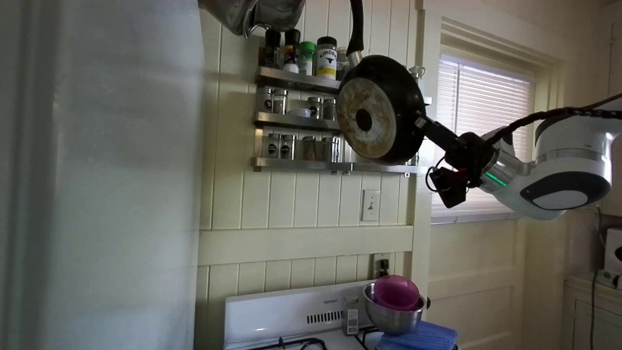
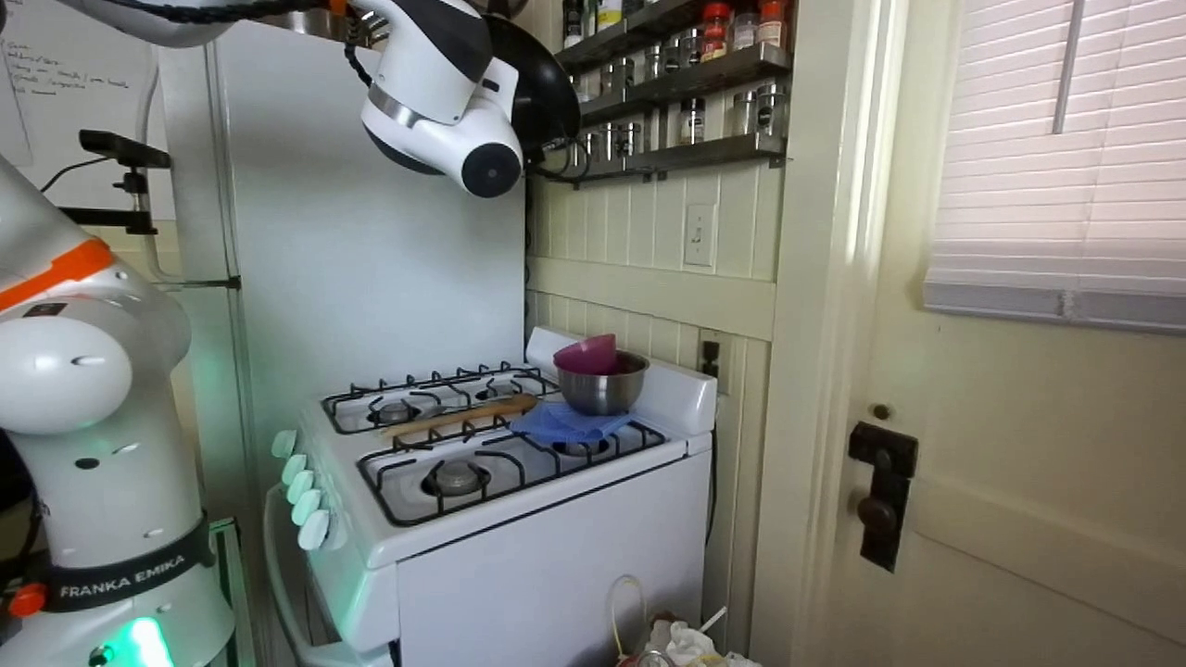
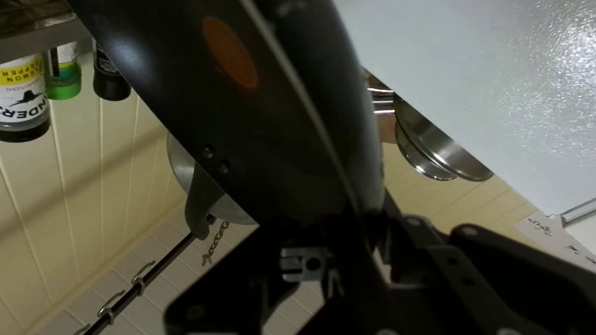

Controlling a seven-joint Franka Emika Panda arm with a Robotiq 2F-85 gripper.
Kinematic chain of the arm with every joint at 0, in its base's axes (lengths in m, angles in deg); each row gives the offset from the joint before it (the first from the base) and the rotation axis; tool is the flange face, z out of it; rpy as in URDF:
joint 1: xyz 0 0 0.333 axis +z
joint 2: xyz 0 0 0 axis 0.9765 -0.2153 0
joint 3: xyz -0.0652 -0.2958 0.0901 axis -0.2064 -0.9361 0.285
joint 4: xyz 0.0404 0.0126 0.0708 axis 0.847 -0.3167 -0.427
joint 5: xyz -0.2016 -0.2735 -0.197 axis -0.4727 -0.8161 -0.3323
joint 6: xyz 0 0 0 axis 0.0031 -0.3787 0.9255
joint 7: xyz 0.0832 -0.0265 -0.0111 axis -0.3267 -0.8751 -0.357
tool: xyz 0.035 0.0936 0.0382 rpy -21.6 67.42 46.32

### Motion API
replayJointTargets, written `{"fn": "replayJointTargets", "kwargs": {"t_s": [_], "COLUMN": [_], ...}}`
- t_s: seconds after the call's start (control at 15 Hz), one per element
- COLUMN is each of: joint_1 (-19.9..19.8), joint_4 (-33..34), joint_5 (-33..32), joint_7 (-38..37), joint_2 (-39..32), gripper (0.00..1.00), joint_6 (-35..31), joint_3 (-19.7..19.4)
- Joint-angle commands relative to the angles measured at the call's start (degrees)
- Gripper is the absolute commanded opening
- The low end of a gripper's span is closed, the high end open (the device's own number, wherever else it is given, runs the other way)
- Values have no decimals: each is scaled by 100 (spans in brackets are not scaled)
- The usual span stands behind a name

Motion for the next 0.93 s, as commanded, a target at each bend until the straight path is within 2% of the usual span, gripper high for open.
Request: {"fn": "replayJointTargets", "kwargs": {"t_s": [0.0, 0.73, 0.8, 0.87], "joint_1": [133, 259, 256, 201], "joint_4": [323, 939, 1000, 778], "joint_5": [329, 835, 798, 531], "joint_7": [28, -102, -121, -67], "joint_2": [65, 26, 17, -9], "gripper": [2, 2, 2, 2], "joint_6": [-259, -493, -518, -360], "joint_3": [141, 184, 199, 135]}}
